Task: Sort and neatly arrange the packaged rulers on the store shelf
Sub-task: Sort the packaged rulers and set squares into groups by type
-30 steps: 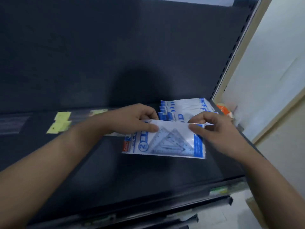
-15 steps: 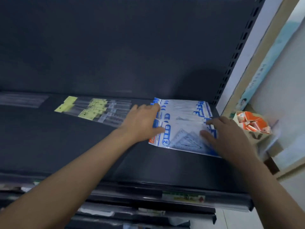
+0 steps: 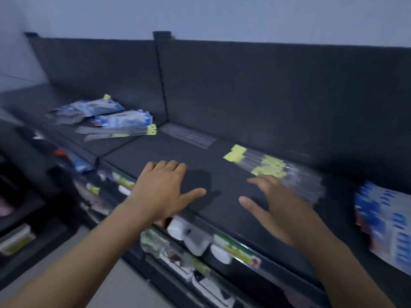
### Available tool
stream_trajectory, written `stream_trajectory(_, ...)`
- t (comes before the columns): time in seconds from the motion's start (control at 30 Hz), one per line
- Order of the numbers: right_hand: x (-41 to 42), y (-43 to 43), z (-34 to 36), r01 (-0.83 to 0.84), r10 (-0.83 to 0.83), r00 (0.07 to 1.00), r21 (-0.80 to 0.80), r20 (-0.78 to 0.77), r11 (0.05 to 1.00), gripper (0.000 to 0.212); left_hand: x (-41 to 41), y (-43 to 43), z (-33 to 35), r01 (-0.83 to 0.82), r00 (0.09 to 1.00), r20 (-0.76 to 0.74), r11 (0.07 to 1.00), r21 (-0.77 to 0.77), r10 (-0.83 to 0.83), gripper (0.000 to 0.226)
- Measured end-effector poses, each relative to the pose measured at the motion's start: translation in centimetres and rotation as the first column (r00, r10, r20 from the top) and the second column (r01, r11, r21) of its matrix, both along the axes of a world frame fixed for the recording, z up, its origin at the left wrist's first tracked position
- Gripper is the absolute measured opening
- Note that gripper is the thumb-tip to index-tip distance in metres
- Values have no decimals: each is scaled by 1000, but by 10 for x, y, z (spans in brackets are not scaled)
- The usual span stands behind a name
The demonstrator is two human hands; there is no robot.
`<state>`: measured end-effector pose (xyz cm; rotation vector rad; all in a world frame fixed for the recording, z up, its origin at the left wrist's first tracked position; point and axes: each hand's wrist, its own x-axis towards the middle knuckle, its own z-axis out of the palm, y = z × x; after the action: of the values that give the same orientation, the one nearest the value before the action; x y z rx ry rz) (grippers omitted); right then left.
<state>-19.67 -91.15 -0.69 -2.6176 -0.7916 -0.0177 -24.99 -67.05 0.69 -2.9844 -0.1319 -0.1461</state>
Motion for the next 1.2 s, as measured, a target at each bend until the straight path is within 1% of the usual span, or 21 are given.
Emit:
stream_trajectory(0.07,-4,67,-3,-76,75,997,48,11,996,56,-19,64,-4,-76,997,-13,997,33,76,88)
stream_trajectory(0.17,-12,169,-8,-184,184,983,187,16,965,50,-47,158,-11,-166,986,-27,985,47,167,84)
stream_trajectory(0.27,-22,257,-8,-260,270,963,251,-6,932,46,-69,239,-14,-239,969,-50,970,34,240,80)
stream_trajectory(0.37,-24,323,-3,-282,312,948,275,-70,919,42,-78,303,-14,-279,958,-61,960,12,279,80)
stream_trajectory(0.47,-12,371,-1,-263,297,948,252,-111,931,34,-72,352,-16,-290,955,-70,957,-12,288,80)
stream_trajectory(0.63,29,438,-9,-267,288,950,170,-116,949,37,-31,416,-27,-269,963,-44,961,-69,266,84)
stream_trajectory(0.73,63,475,-16,-223,248,960,180,-132,958,37,7,450,-31,-229,973,14,967,-113,232,86)
stream_trajectory(0.8,87,503,-20,-212,235,965,185,-115,960,35,39,476,-30,-201,978,32,969,-143,207,84)
stream_trajectory(0.87,110,529,-21,-206,226,970,184,-90,961,33,74,502,-26,-176,984,10,971,-164,180,79)
stream_trajectory(0.93,130,550,-21,-189,207,974,177,-91,966,30,109,526,-21,-163,987,-15,976,-146,162,76)
stream_trajectory(1.03,155,575,-19,-154,162,982,83,-97,985,25,159,560,-16,-143,990,-1,981,-131,144,67)
stream_trajectory(1.13,170,595,-16,-82,74,994,-93,-84,992,31,207,587,-16,-113,994,-27,975,-190,109,57)
stream_trajectory(1.2,177,605,-16,-56,43,997,-199,-68,978,26,236,602,-18,-98,995,-40,970,-225,91,54)
